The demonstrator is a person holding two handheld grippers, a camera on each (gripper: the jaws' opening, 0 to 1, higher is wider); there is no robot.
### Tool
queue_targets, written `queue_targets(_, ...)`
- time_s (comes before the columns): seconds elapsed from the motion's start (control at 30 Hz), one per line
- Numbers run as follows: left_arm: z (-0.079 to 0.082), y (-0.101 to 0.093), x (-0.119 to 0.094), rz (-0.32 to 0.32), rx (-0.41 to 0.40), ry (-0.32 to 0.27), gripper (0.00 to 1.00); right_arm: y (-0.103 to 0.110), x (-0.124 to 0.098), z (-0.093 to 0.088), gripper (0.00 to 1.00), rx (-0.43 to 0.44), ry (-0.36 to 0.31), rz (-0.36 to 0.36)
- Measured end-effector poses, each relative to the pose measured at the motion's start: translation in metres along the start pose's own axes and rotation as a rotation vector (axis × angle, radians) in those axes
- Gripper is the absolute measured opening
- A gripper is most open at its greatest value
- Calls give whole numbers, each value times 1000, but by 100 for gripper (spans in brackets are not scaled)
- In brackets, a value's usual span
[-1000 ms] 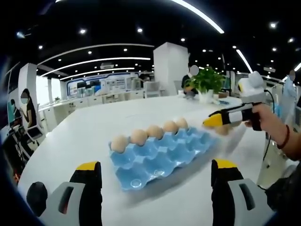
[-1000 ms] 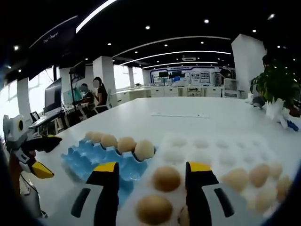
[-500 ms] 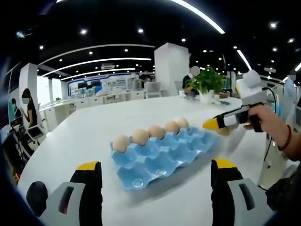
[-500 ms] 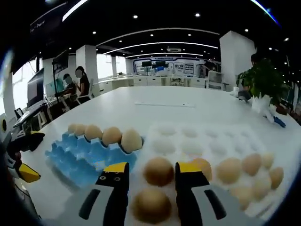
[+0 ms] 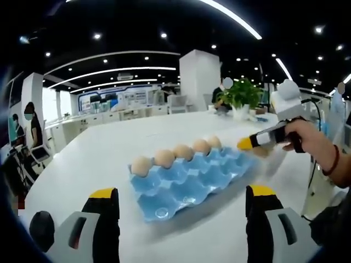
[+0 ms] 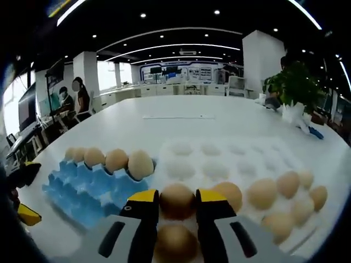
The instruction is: Place the egg into an empty slot of the egg tray after lifting it from the table, then release the egg inside the slot.
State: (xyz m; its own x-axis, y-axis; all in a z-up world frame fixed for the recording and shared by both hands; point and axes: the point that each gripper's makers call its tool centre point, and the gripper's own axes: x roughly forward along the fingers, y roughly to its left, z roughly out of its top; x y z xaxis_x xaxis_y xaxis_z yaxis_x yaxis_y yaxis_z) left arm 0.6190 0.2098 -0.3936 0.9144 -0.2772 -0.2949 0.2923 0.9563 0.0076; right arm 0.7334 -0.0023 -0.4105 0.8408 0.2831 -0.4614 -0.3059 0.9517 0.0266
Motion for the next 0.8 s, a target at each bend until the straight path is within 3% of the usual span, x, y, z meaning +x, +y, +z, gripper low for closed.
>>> queue_targets(0.33,0,-2,1,-10,10,0,96,0,-1,0,27,-8,-8,9)
queue_targets(0.6,0,0,-3,-2,12,0,96,-2,-4,5,27,67,-43,29)
queue_targets(0.8,1,2,-4,0,10,-1,96,-2,-5,8,27,78,-74,51)
